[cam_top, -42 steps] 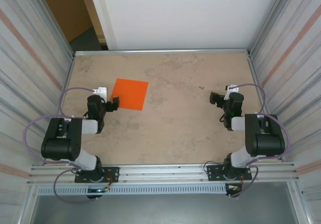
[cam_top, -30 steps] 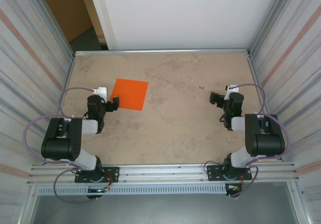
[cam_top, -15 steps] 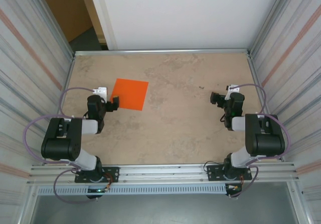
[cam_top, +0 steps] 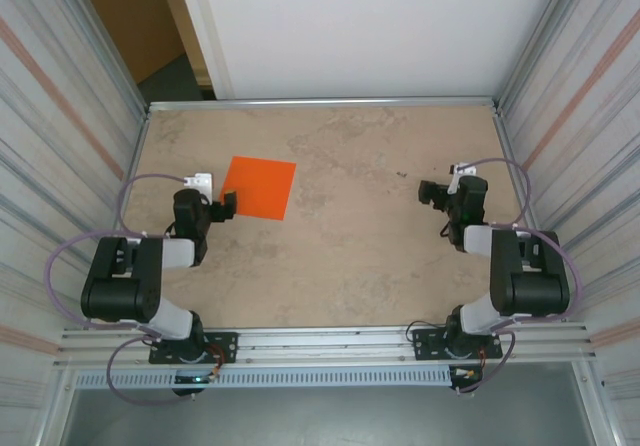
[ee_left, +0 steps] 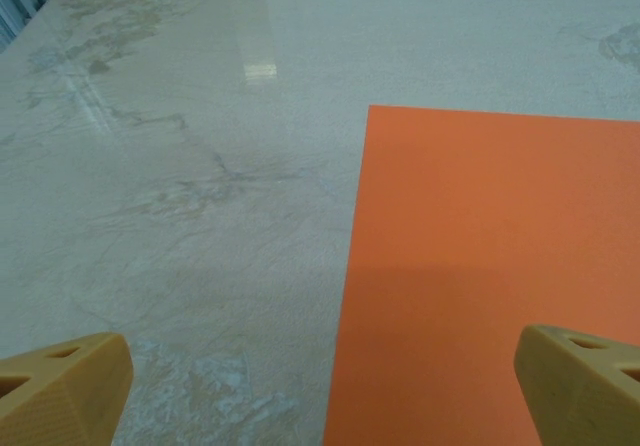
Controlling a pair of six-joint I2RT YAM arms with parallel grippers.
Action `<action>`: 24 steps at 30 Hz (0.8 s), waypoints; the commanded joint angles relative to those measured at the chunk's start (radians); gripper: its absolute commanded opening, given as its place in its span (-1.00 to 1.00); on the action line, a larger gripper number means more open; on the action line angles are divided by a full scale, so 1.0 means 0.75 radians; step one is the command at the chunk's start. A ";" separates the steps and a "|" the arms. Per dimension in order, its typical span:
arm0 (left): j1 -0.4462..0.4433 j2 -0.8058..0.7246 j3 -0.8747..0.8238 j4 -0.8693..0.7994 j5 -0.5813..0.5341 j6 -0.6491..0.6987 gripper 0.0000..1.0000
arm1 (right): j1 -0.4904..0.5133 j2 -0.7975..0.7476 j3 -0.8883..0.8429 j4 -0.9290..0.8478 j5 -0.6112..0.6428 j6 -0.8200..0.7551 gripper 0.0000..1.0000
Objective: Fold a paper plane with a square sheet of paper (pick it up from the middle)
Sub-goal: Move the square sheet of paper to the center of the table.
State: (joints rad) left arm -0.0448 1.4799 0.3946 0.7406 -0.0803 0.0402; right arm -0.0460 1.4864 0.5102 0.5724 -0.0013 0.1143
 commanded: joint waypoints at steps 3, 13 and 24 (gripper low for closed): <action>0.010 -0.255 0.124 -0.359 -0.076 -0.066 0.97 | 0.031 -0.182 0.165 -0.408 0.125 0.097 0.98; 0.011 -0.363 0.522 -1.114 0.294 -0.579 0.97 | 0.213 -0.198 0.579 -1.164 0.041 0.513 0.98; -0.042 0.033 0.782 -1.198 0.678 -0.752 0.85 | 0.298 0.027 0.712 -1.189 -0.478 0.855 0.85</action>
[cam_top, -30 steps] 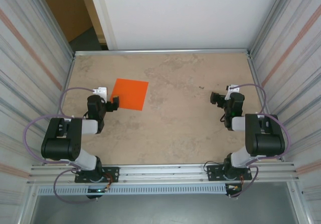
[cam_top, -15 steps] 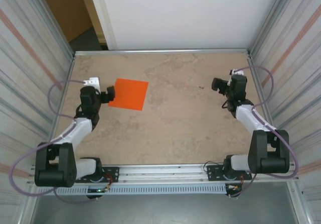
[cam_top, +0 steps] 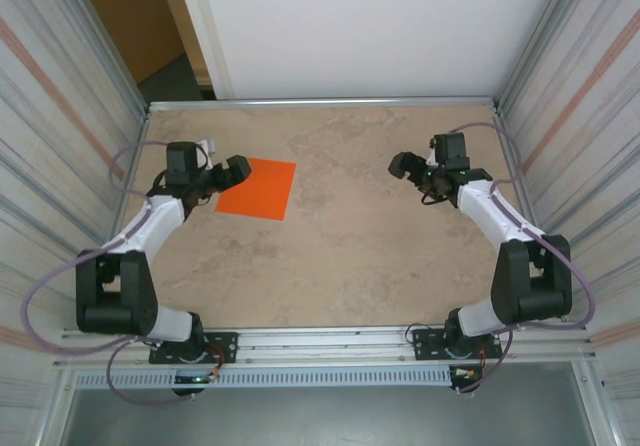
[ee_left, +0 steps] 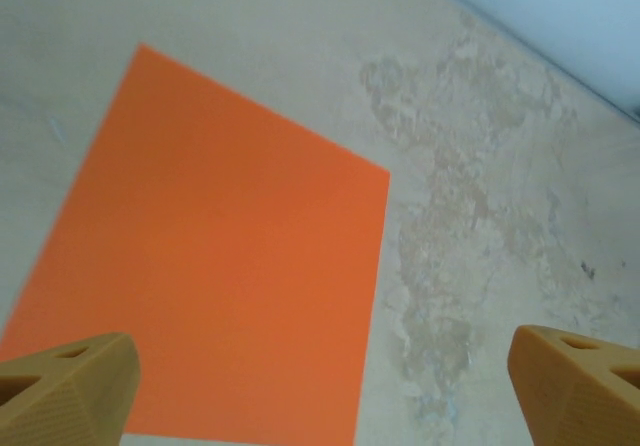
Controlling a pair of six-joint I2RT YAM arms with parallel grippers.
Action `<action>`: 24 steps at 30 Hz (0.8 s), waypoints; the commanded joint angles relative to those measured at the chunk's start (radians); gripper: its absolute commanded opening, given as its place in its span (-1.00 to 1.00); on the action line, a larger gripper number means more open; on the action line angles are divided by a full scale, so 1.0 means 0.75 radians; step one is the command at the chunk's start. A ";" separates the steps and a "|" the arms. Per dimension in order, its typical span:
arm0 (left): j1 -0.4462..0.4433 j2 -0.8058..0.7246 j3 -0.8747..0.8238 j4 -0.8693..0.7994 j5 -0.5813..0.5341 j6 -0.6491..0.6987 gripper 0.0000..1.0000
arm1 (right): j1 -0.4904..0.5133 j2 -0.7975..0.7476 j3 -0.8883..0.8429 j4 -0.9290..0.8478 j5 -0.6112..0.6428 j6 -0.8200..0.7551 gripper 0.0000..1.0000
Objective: Fold a paper plane with a square sheet of paper (pick it up from the middle)
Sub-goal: Move the square sheet of paper to the center of the table.
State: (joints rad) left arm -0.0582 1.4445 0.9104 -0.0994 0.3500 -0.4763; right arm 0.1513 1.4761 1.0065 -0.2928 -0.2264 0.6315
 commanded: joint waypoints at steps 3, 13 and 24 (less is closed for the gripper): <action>-0.050 0.246 0.228 -0.157 0.101 -0.063 0.66 | 0.062 0.087 0.072 -0.019 -0.233 0.246 0.75; -0.050 0.606 0.551 -0.328 -0.090 -0.118 -0.12 | 0.091 0.239 0.178 -0.093 -0.259 0.340 0.31; -0.012 0.775 0.667 -0.468 -0.153 -0.090 -0.45 | 0.092 0.308 0.195 -0.096 -0.275 0.334 0.25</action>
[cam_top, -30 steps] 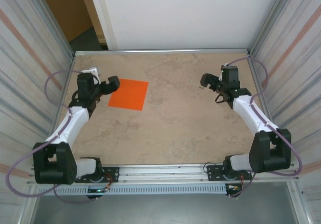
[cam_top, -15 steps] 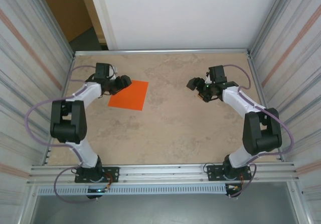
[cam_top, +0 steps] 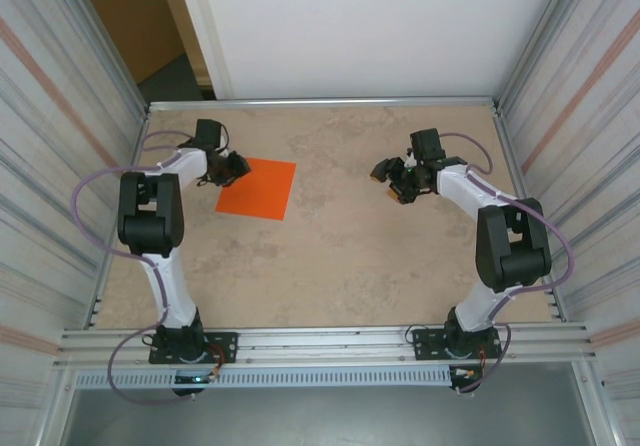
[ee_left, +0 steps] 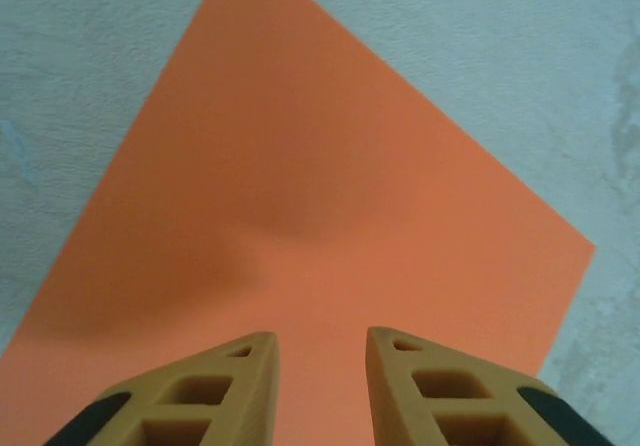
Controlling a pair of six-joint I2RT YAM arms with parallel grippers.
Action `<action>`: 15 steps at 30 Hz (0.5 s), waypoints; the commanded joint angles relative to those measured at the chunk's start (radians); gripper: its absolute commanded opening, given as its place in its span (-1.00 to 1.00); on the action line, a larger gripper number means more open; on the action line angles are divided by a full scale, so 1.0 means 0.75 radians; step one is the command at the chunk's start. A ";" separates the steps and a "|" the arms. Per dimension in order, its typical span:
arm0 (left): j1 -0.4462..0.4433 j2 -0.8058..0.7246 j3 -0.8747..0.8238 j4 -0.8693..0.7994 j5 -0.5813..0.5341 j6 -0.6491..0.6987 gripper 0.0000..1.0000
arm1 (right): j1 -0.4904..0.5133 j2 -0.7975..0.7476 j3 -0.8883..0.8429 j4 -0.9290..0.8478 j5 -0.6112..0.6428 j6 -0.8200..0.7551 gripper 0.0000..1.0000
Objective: Fold a paper plane with a square sheet of paper (pick it up from the middle)
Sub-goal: Move the square sheet of paper to the center of the table.
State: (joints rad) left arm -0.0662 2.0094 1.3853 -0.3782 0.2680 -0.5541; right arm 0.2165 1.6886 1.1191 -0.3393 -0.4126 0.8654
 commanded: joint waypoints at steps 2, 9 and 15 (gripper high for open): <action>-0.005 0.031 0.021 -0.105 -0.044 -0.004 -0.50 | 0.008 0.030 0.050 -0.037 -0.028 0.018 0.24; -0.075 0.018 -0.068 -0.168 -0.078 -0.044 -0.58 | 0.017 0.016 0.050 -0.098 0.029 -0.011 0.20; -0.226 -0.039 -0.232 -0.169 -0.081 -0.197 -0.58 | 0.020 -0.007 0.046 -0.164 0.064 -0.039 0.18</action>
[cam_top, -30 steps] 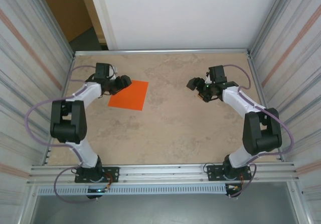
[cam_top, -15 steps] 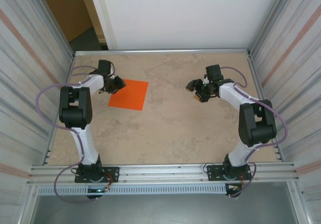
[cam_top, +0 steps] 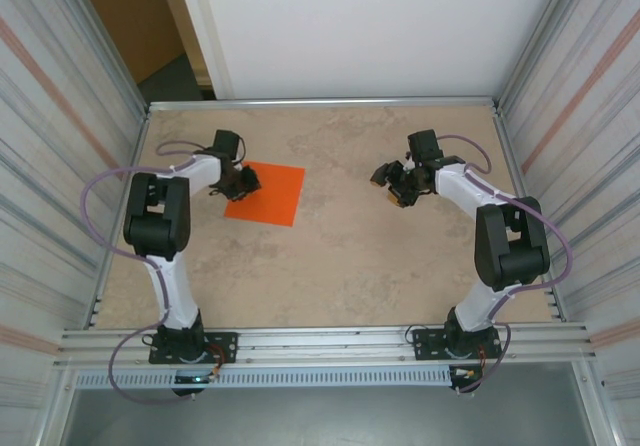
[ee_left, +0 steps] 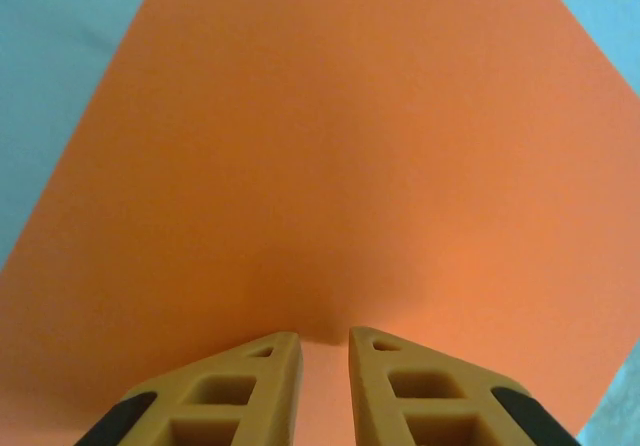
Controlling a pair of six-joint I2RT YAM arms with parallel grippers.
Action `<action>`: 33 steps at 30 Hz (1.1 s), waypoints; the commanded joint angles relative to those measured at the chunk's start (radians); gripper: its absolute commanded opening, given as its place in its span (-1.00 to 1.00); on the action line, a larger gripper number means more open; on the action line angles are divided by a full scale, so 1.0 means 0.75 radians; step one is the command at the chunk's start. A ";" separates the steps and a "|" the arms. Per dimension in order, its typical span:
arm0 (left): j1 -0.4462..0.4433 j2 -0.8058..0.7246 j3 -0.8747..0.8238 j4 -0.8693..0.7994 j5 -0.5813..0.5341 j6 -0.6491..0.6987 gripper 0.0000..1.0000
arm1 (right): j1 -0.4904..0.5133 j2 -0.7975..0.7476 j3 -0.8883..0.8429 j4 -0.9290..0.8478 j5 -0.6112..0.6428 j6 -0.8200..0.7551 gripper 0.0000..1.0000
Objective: Fold a paper plane with a square sheet of paper (pick it up from the middle)
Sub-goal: Move the square sheet of paper to the center of the table.
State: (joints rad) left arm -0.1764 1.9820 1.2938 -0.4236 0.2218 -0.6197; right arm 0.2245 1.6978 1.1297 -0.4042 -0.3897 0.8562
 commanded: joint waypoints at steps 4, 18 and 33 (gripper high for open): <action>-0.225 -0.074 -0.244 -0.038 0.016 -0.353 -0.59 | 0.023 -0.039 0.023 -0.113 0.043 -0.045 0.18; -0.728 -0.183 -0.349 0.325 -0.012 -1.009 -0.61 | 0.178 -0.053 -0.071 -0.179 0.029 -0.129 0.16; -0.548 -0.223 -0.294 0.175 0.214 -0.287 -0.58 | 0.192 -0.057 -0.201 -0.107 -0.114 -0.218 -0.16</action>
State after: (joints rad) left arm -0.5926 1.7962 1.0508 -0.2192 0.3401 -0.9474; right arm 0.3653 1.6653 0.9897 -0.4946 -0.4358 0.7204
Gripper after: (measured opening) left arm 0.211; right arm 0.428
